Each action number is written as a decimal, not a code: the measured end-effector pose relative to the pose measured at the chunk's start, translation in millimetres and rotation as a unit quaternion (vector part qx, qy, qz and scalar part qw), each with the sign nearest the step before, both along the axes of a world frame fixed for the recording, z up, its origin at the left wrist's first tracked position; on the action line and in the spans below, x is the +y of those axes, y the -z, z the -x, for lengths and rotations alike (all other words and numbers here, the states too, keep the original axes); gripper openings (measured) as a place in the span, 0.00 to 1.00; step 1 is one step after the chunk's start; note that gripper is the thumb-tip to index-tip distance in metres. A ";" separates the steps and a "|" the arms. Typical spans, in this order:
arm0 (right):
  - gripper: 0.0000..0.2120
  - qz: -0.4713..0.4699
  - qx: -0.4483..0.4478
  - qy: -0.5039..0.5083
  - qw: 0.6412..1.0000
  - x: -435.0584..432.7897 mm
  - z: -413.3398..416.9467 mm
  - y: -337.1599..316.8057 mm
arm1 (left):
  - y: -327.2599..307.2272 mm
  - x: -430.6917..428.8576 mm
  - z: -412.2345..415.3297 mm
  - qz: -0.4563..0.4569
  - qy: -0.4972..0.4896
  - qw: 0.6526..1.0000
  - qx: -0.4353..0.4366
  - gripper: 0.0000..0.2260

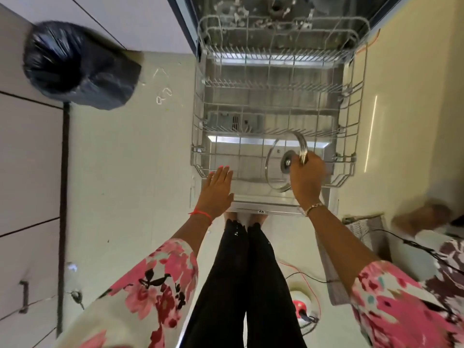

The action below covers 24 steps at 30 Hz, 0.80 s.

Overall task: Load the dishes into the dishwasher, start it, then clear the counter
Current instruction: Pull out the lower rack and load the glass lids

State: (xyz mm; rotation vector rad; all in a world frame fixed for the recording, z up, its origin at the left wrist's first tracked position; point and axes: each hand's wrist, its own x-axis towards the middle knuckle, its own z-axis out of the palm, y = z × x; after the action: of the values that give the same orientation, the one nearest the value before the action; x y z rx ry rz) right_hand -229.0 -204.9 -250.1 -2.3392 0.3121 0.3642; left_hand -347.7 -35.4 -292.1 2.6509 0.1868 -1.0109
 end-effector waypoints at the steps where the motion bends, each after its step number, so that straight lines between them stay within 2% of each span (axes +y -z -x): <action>1: 0.12 0.009 -0.005 -0.015 1.000 3.1 -4.9 12.0 | 12.9 -0.5 -4.0 -0.002 0.005 1.000 0.008 0.29; 8: 0.09 0.043 -0.025 -0.074 0.996 33.9 -24.9 76.7 | 84.8 9.6 -16.4 -0.020 0.054 0.997 0.052 0.27; 11: 0.10 0.045 -0.031 -0.088 0.995 44.3 -29.0 97.1 | 101.0 14.9 -14.0 0.014 0.060 0.995 0.075 0.25; 19: 0.11 0.076 -0.026 -0.109 0.991 64.7 -45.3 128.4 | 116.1 11.4 -10.9 0.016 0.023 0.999 -0.014 0.26; 24: 0.11 0.118 -0.001 -0.139 0.983 71.4 -42.1 138.0 | 115.7 12.7 -9.2 0.041 0.016 0.999 -0.020 0.29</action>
State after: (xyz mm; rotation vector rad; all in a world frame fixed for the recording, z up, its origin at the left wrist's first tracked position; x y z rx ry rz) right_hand -186.9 -133.5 -388.1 -2.6240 0.0254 0.4802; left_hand -338.5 -22.7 -407.7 2.6062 0.0914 -0.9530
